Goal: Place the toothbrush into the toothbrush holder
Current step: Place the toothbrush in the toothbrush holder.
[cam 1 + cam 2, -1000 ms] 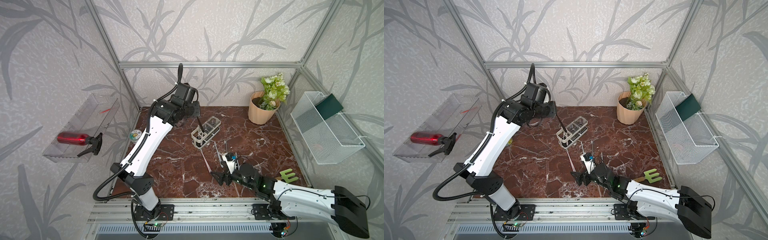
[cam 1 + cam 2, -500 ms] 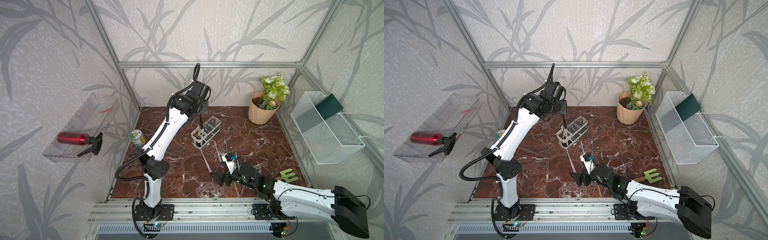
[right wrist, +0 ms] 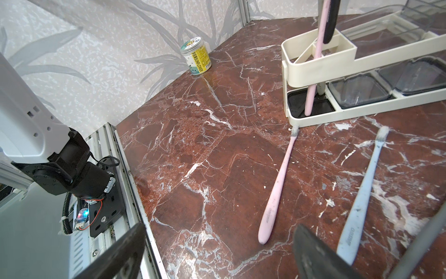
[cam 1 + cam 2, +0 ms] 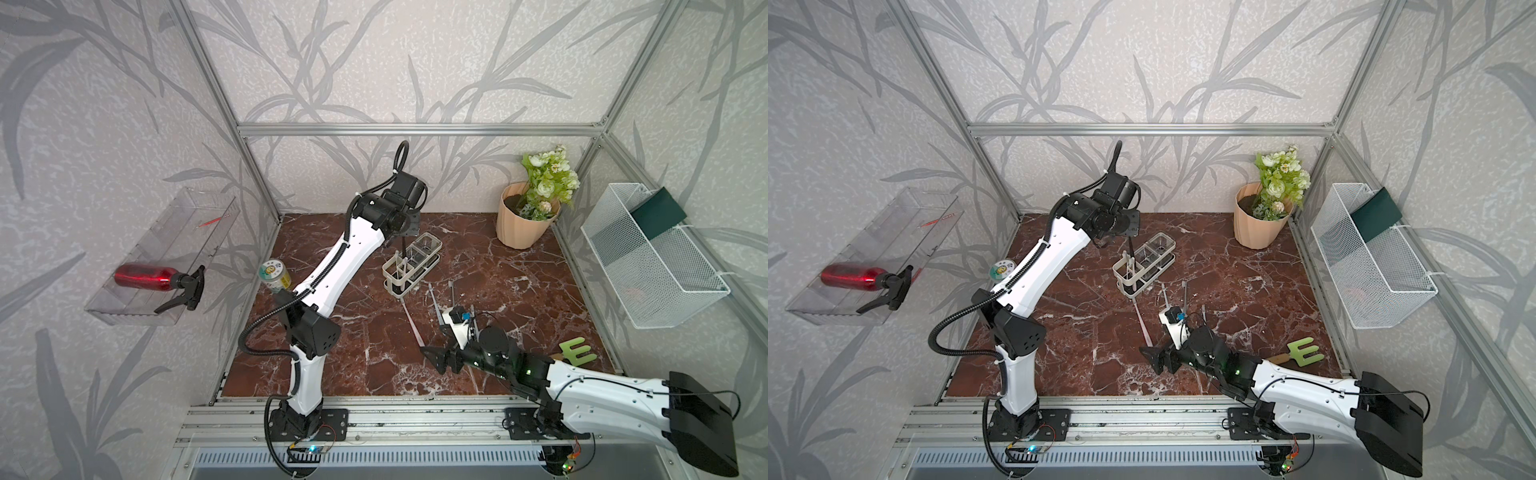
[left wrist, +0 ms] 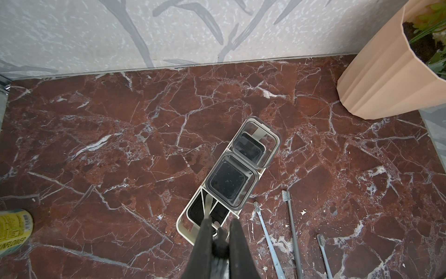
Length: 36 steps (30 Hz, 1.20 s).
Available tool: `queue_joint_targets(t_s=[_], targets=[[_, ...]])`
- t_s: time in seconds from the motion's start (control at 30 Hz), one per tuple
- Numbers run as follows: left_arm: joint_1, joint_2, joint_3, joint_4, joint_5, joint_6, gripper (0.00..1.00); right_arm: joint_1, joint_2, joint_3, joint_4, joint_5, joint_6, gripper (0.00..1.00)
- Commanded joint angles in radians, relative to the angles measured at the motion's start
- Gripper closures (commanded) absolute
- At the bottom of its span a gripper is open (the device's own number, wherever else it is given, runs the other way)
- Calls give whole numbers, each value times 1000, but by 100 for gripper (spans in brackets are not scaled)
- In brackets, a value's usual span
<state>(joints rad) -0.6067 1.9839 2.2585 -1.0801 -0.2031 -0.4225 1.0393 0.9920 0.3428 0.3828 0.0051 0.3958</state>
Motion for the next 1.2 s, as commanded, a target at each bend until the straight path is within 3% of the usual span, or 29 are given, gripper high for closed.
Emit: queue_joint_targets(t_s=[0.0, 1.17], targets=[[-11, -3, -37, 34, 7, -14, 100, -4, -4, 1, 7, -12, 5, 5], [-42, -150, -513, 381, -18, -15, 100, -5, 6, 3, 12, -22, 2, 5]])
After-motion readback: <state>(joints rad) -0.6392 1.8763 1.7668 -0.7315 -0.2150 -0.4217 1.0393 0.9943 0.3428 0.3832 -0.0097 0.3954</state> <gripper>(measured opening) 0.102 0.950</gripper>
